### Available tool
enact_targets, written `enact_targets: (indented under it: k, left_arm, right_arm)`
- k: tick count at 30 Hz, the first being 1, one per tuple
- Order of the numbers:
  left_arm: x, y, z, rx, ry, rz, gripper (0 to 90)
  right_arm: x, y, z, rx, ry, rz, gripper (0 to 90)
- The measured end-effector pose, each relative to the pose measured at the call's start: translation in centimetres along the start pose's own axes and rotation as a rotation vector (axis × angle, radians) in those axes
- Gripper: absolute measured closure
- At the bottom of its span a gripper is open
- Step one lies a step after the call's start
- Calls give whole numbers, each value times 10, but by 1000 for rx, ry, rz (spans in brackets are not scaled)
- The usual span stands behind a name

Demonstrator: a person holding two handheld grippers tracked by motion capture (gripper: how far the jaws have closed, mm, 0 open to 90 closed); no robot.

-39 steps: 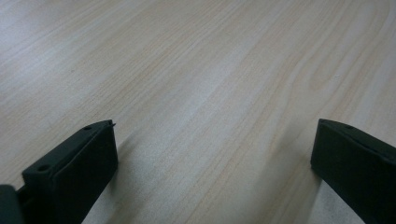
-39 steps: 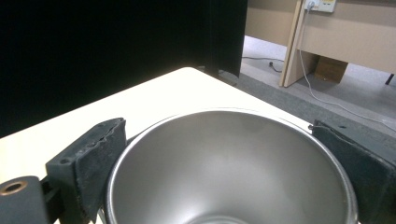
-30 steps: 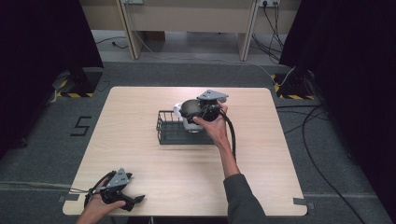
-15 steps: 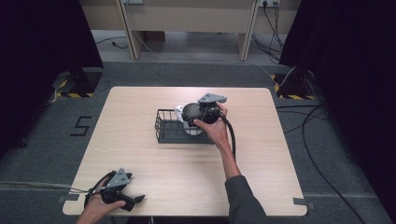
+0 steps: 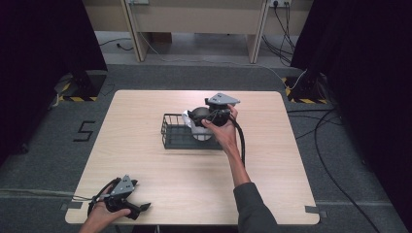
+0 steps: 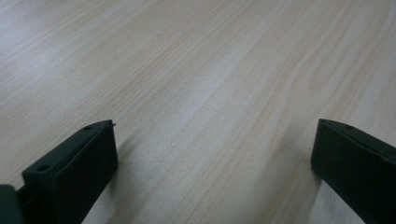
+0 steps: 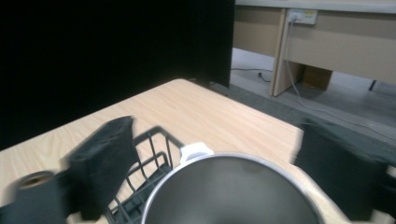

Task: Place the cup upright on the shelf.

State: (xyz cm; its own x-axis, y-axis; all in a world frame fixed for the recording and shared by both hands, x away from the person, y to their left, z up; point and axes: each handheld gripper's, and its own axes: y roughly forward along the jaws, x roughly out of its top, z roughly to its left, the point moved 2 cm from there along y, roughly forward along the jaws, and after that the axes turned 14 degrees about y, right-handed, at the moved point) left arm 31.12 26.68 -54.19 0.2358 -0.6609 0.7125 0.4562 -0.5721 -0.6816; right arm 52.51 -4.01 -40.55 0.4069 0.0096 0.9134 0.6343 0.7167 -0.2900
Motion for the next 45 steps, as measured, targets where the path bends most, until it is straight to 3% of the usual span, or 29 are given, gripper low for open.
enact_targets:
  k: [2, 4, 23, 45]
  left_arm:
    - [0, 0, 0, 0, -1, -1, 0]
    - [0, 0, 0, 1, -1, -1, 0]
    - [0, 0, 0, -1, 0, 1, 0]
    - [0, 0, 0, -1, -2, -1, 0]
  right_arm:
    - [3, -3, 2, 2, 3, -6, 167]
    - [4, -5, 2, -1, 10, -11, 132]
    - [3, -25, 12, 23, 21, -20, 152]
    - [-6, -55, 19, 12, 23, -19, 154]
